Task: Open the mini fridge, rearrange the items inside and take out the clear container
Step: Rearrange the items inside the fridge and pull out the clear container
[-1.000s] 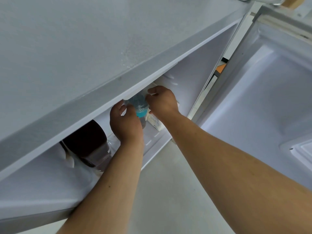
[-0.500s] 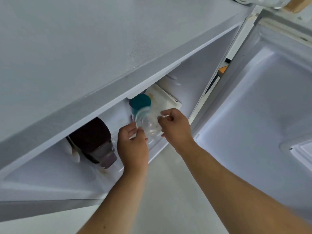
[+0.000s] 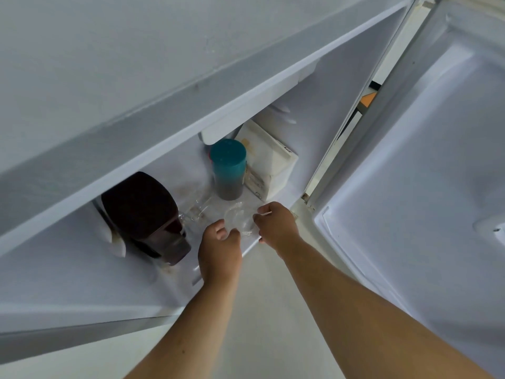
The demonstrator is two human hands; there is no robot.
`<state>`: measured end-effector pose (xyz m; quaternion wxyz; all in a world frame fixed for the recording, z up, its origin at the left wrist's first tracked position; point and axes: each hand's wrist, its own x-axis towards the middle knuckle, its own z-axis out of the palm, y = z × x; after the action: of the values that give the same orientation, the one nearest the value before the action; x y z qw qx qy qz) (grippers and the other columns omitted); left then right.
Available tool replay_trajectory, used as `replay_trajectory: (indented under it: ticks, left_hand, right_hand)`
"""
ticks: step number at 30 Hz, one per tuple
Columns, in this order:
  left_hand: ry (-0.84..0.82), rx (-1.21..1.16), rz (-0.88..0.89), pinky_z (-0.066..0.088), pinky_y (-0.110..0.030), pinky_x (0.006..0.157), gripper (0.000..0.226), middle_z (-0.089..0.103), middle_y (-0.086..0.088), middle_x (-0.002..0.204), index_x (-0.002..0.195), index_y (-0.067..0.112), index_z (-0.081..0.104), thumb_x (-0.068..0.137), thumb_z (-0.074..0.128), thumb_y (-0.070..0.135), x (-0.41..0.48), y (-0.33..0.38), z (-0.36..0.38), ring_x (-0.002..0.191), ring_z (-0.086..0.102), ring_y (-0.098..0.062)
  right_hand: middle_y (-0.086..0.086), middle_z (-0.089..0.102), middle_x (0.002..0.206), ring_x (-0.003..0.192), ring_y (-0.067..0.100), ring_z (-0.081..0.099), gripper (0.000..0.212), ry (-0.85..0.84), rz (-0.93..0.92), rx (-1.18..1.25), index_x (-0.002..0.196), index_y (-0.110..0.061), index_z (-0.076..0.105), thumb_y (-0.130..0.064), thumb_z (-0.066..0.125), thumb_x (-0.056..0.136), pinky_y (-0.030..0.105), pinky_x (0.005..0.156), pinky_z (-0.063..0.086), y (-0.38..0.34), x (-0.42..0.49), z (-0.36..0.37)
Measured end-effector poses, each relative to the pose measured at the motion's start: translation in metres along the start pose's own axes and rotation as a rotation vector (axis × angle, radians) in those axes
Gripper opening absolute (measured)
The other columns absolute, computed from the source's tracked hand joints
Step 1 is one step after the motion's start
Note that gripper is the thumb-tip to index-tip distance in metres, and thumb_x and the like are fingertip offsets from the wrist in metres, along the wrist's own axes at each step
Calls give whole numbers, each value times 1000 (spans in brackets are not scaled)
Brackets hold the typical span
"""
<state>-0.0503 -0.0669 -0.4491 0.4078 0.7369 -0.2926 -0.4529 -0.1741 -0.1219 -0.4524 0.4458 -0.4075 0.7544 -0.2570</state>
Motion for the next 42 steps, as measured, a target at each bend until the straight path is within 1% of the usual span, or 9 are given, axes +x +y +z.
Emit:
replay_trajectory:
  ticks: [3, 8, 12, 15, 23, 31, 36, 40, 42]
  left_hand:
    - [-32, 68, 15, 47, -31, 90, 47, 68, 2, 133, 137, 22, 59, 91, 70, 29, 0, 1, 2, 114, 67, -18]
    - [-33, 151, 80, 45, -32, 96, 55, 61, 1, 143, 141, 22, 55, 89, 71, 32, -7, 6, -2, 127, 59, -18]
    - [43, 208, 126, 45, -25, 74, 53, 53, 2, 144, 139, 27, 53, 89, 70, 32, -26, 9, -11, 105, 63, -16]
    - [90, 222, 175, 46, -30, 77, 57, 45, 1, 149, 140, 27, 47, 88, 71, 27, -42, 7, -17, 103, 70, -18]
    - [33, 233, 132, 54, -54, 98, 68, 26, -1, 167, 151, 28, 38, 90, 68, 29, -40, 15, -23, 119, 66, -19]
    - [-33, 85, 139, 52, -47, 105, 64, 47, -9, 153, 152, 22, 39, 94, 67, 17, -22, 15, -24, 130, 58, -21]
    - [-15, 39, 222, 47, -25, 95, 55, 53, -5, 149, 145, 28, 46, 95, 65, 14, -38, 14, -29, 133, 56, -17]
    - [-22, -66, 242, 52, -28, 103, 50, 57, 0, 145, 139, 30, 51, 95, 65, 10, -52, 21, -31, 126, 59, -8]
    - [-41, -122, 238, 54, -21, 96, 47, 62, 6, 136, 134, 31, 55, 95, 66, 7, -55, 26, -29, 116, 63, 4]
  right_hand:
    - [-11, 64, 89, 75, 21, 71, 15, 23, -29, -39, 104, -28, 63, -28, 64, 89, 39, 72, 63, 0, 2, 1]
    - [-14, 63, 90, 69, 11, 66, 16, 38, -80, -88, 108, -31, 60, -29, 62, 92, 21, 55, 47, -2, 0, -1]
    - [-12, 65, 99, 69, 4, 63, 24, 53, -117, -133, 117, -30, 60, -27, 60, 94, 16, 52, 41, -4, -9, -6]
    - [-8, 64, 109, 78, 5, 62, 27, 72, -171, -146, 117, -32, 62, -24, 56, 92, 22, 62, 47, -6, -19, -6]
    - [-12, 55, 112, 88, 10, 58, 31, 129, -321, -254, 123, -32, 59, -24, 58, 93, 21, 63, 41, -7, -38, 1]
    - [-8, 59, 114, 92, 11, 59, 26, 116, -326, -196, 120, -30, 59, -24, 57, 95, 18, 64, 43, -7, -45, -2]
    - [-10, 63, 115, 89, 5, 62, 25, 101, -311, -80, 122, -34, 58, -36, 57, 98, 20, 65, 48, -11, -52, -8]
    - [-13, 62, 123, 94, 9, 68, 47, -33, -261, 72, 135, -40, 50, -57, 63, 93, 29, 76, 59, -23, -59, -13]
    - [-10, 60, 130, 97, 17, 71, 62, -115, -230, 136, 143, -37, 43, -62, 65, 91, 28, 74, 62, -30, -61, -15]
